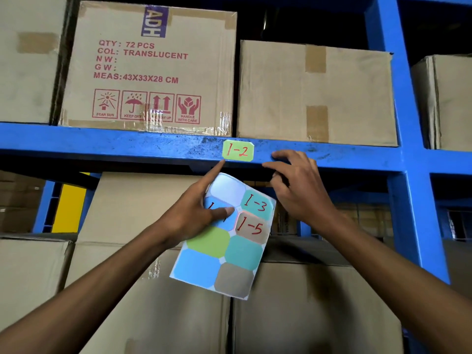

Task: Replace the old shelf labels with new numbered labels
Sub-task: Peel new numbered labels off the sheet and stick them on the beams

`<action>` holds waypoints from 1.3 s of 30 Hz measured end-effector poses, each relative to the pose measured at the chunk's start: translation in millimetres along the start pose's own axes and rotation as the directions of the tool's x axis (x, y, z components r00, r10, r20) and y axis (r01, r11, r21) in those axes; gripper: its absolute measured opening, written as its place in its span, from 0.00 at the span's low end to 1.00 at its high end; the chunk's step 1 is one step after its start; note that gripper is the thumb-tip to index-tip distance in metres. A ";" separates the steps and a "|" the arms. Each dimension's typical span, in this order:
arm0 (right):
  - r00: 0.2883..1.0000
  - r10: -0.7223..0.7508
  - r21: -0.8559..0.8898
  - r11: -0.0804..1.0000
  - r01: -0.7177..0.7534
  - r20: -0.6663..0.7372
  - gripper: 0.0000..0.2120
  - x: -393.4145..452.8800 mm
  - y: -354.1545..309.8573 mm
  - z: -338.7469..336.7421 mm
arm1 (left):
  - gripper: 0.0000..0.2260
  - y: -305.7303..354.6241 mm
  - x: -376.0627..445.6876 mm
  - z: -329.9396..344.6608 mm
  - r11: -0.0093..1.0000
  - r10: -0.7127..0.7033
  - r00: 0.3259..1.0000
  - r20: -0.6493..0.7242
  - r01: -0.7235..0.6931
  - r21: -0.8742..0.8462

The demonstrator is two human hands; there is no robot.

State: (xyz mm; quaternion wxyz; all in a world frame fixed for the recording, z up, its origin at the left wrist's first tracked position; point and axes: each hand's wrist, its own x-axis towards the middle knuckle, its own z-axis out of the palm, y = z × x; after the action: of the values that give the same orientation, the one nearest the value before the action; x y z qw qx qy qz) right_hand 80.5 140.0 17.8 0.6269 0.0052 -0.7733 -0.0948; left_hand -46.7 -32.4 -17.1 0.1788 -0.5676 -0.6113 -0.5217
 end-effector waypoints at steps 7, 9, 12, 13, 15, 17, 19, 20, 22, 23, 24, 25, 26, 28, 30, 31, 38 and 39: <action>0.999 0.025 0.167 0.986 -0.017 -0.047 0.13 -39.3 -12.5 -21.7 | 0.39 10.9 -19.2 16.0 0.925 -0.096 0.986 -0.139 0.037 -0.378; 0.999 -0.005 0.162 0.987 0.012 -0.043 0.12 -48.3 -17.5 -25.5 | 0.40 15.0 -25.4 21.2 0.900 -0.126 0.982 -0.143 0.053 -0.433; 0.997 -0.063 0.134 0.989 0.066 -0.033 0.13 -61.6 -24.4 -27.6 | 0.40 21.0 -36.5 29.7 0.867 -0.180 0.974 -0.134 0.093 -0.489; 0.997 -0.068 0.132 0.989 0.071 -0.027 0.13 -65.2 -26.3 -27.0 | 0.40 22.4 -38.9 31.9 0.863 -0.184 0.974 -0.134 0.094 -0.497; 0.997 -0.073 0.127 0.989 0.074 -0.018 0.13 -73.4 -29.7 -27.6 | 0.41 25.1 -46.0 36.5 0.867 -0.181 0.974 -0.140 0.090 -0.490; 0.996 -0.084 0.123 0.989 0.086 -0.026 0.13 -80.0 -31.8 -29.3 | 0.41 29.1 -53.3 40.5 0.880 -0.175 0.973 -0.151 0.086 -0.467; 0.995 -0.095 0.129 0.987 0.099 -0.035 0.13 -84.8 -35.6 -31.5 | 0.41 33.2 -61.2 42.9 0.883 -0.182 0.972 -0.146 0.096 -0.460; 0.994 -0.101 0.129 0.986 0.105 -0.035 0.12 -87.1 -37.9 -32.1 | 0.41 34.8 -64.5 43.7 0.877 -0.190 0.972 -0.140 0.104 -0.468; 0.993 -0.118 0.109 0.987 0.118 -0.014 0.13 -92.0 -42.2 -33.7 | 0.40 38.8 -71.2 45.2 0.865 -0.214 0.967 -0.138 0.122 -0.486; 0.992 -0.123 0.089 0.988 0.122 0.009 0.13 -95.2 -44.2 -34.6 | 0.39 40.9 -74.8 45.9 0.863 -0.226 0.964 -0.141 0.131 -0.489; 0.991 -0.129 0.066 0.990 0.126 0.031 0.14 -97.6 -45.9 -34.9 | 0.38 43.1 -77.9 46.5 0.862 -0.234 0.962 -0.144 0.136 -0.488; 0.990 -0.135 0.048 0.990 0.133 0.050 0.14 -100.8 -47.8 -35.3 | 0.38 45.2 -81.7 47.0 0.861 -0.240 0.960 -0.146 0.141 -0.489; 0.988 -0.144 0.035 0.989 0.143 0.062 0.15 -103.5 -49.8 -35.2 | 0.38 47.0 -85.0 47.3 0.859 -0.243 0.959 -0.145 0.143 -0.492; 0.983 -0.170 0.022 0.985 0.168 0.072 0.15 -108.2 -54.4 -35.4 | 0.37 48.9 -90.7 48.7 0.855 -0.249 0.958 -0.138 0.151 -0.496; 0.982 -0.171 0.071 0.984 0.165 0.078 0.13 -113.6 -60.8 -35.5 | 0.37 50.0 -97.3 49.4 0.857 -0.266 0.954 -0.142 0.166 -0.488; 0.986 -0.149 0.122 0.983 0.138 0.080 0.12 -116.2 -64.3 -35.5 | 0.36 49.8 -100.9 49.3 0.860 -0.271 0.951 -0.147 0.170 -0.481; 0.984 0.001 0.361 0.930 -0.067 0.180 0.03 -130.7 -94.5 -27.0 | 0.26 48.3 -133.2 46.9 0.820 -0.389 0.898 -0.204 0.236 -0.522; 0.981 0.002 0.370 0.926 -0.074 0.192 0.03 -133.6 -98.8 -25.4 | 0.23 48.7 -137.3 47.1 0.794 -0.434 0.875 -0.213 0.261 -0.549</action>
State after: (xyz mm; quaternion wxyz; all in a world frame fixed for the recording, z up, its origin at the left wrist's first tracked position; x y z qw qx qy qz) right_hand 122.8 56.4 -121.7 0.5403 0.1012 -0.8327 0.0670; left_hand 53.8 -71.7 -125.7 0.0231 -0.3752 -0.5099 -0.7738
